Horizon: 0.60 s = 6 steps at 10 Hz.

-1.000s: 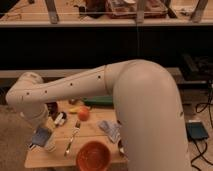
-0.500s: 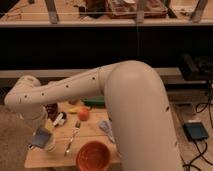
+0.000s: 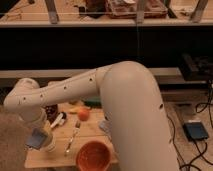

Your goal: Place sponge in paper cup

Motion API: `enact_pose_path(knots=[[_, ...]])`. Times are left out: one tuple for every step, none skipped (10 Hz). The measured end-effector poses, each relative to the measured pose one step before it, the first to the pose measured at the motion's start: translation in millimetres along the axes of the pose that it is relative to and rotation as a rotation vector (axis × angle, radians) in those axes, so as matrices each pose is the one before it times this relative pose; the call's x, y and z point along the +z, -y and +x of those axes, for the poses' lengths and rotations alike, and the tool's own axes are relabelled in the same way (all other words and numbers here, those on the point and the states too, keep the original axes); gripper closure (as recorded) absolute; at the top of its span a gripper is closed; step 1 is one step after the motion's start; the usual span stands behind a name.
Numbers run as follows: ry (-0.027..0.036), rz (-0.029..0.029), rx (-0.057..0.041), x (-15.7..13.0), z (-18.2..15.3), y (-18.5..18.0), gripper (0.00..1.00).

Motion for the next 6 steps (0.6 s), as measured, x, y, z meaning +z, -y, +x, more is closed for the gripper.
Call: enact_pose_path(knots=[[-0.00309,-0.00437,-0.00014,0.89,0.62,-1.68,0.2],[-0.00465,-0.00215,-0.00271,-0.98,1.45,-2.58,0.2],[-0.00234,-0.00118,-0.00433,-0.96,1.34,-2.43,0.2],[0.00302,0.00512,-0.00177,-3.46,3.01,-4.17,0.2],[0.0199,0.02205,-0.00029,-7.2,4.87,-4.0,0.2],[0.02028,0.02668,0.00161,-7.68,4.04,-2.92,0.2]])
